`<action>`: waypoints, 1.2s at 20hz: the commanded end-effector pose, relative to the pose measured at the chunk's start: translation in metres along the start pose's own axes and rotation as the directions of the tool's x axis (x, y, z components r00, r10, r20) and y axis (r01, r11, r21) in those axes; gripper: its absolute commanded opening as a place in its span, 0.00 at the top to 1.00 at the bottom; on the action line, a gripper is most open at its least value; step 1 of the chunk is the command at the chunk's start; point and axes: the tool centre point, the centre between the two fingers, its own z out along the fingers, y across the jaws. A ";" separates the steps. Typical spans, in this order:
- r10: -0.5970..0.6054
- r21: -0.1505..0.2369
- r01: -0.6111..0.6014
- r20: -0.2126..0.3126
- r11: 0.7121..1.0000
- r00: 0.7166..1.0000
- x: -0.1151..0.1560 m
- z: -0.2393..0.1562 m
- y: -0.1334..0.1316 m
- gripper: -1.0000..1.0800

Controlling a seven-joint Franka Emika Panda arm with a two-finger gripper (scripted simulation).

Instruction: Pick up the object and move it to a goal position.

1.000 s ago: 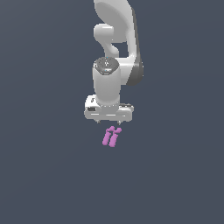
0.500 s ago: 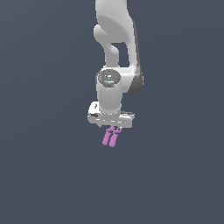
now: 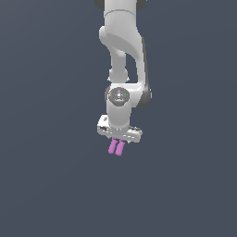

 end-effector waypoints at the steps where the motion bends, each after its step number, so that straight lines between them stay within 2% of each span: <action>1: 0.010 0.000 -0.010 -0.001 1.000 1.000 0.000 0.004 -0.001 0.04; 7: 0.007 0.000 -0.007 0.000 1.000 1.000 0.000 0.009 0.000 0.04; 15: 0.010 0.000 -0.010 -0.001 1.000 1.000 -0.001 0.045 0.000 0.04; 21: 0.011 0.000 -0.011 -0.001 1.000 1.000 0.000 0.054 -0.001 0.04; 22: 0.011 0.000 -0.011 -0.001 1.000 1.000 0.000 0.054 -0.001 1.00; 24: 0.011 0.000 -0.011 -0.001 1.000 1.000 0.000 0.054 -0.001 1.00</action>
